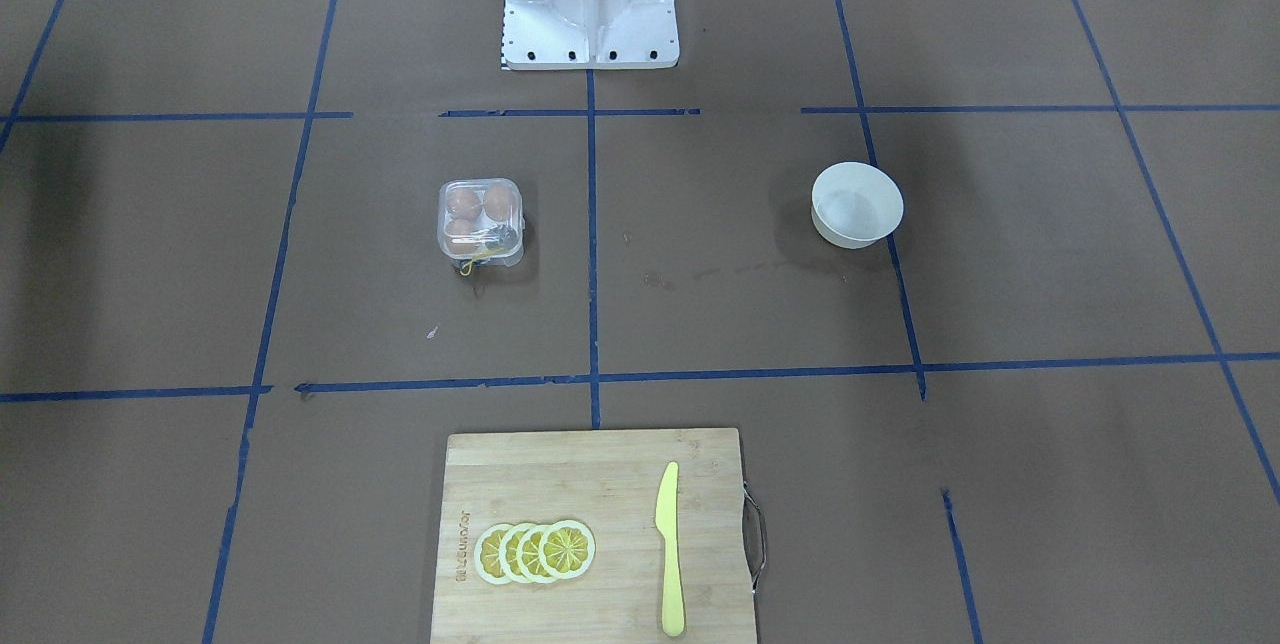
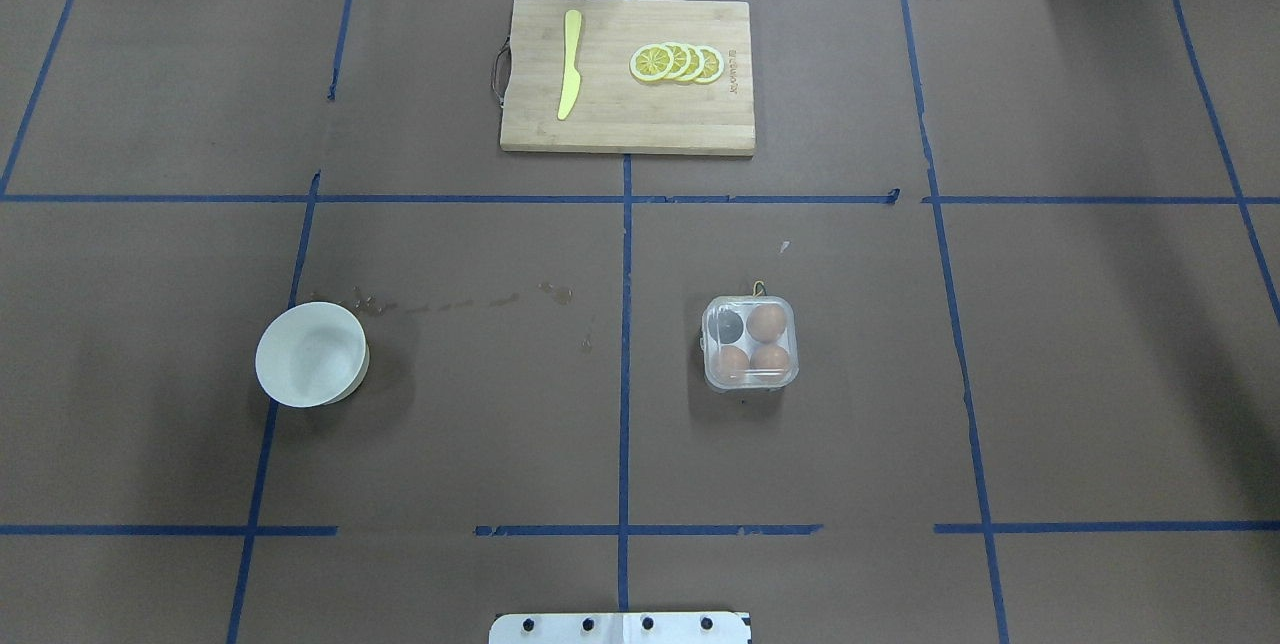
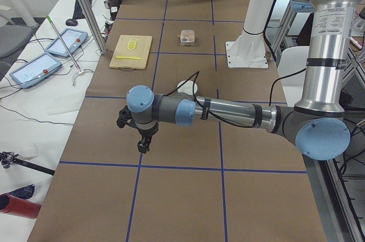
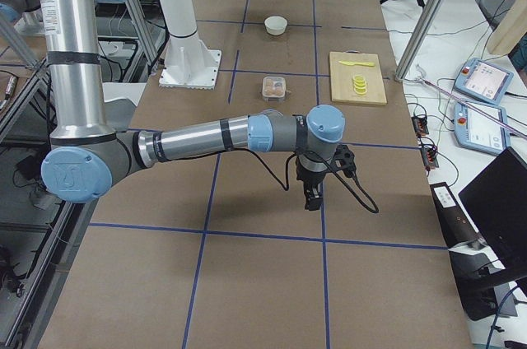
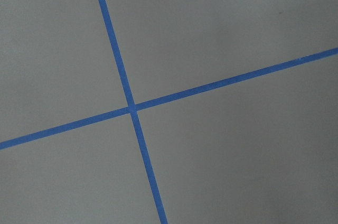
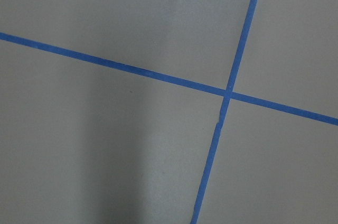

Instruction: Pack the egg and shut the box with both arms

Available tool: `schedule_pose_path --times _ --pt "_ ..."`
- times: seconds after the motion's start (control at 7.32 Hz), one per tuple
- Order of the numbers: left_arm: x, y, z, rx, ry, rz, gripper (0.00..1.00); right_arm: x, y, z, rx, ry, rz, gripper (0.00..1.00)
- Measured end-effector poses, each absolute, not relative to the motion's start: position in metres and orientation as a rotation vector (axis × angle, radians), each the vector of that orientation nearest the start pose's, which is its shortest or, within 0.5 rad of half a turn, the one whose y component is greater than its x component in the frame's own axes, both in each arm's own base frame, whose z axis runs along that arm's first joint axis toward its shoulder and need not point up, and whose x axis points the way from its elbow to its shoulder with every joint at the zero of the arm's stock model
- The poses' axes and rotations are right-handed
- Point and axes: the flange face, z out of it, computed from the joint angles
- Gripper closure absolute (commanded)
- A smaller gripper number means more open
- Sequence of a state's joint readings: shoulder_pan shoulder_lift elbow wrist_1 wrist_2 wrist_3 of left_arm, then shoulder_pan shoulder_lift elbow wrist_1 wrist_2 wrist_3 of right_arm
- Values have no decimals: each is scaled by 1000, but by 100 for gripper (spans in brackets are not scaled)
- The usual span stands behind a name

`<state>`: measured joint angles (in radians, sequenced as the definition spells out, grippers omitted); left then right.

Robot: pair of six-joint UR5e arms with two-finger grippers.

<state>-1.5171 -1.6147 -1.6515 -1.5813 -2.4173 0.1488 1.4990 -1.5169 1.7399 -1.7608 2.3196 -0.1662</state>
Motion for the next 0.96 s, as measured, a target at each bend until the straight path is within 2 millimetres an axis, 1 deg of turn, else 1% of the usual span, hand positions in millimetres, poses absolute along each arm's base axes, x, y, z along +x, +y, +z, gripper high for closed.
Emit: schedule_pose_path --times 0.68,0.96 --pt "-31 -517 590 167 839 247 0 28 -511 564 77 -763 -243 0" --pt "-32 -515 578 189 836 255 0 26 -509 562 78 -785 -243 0"
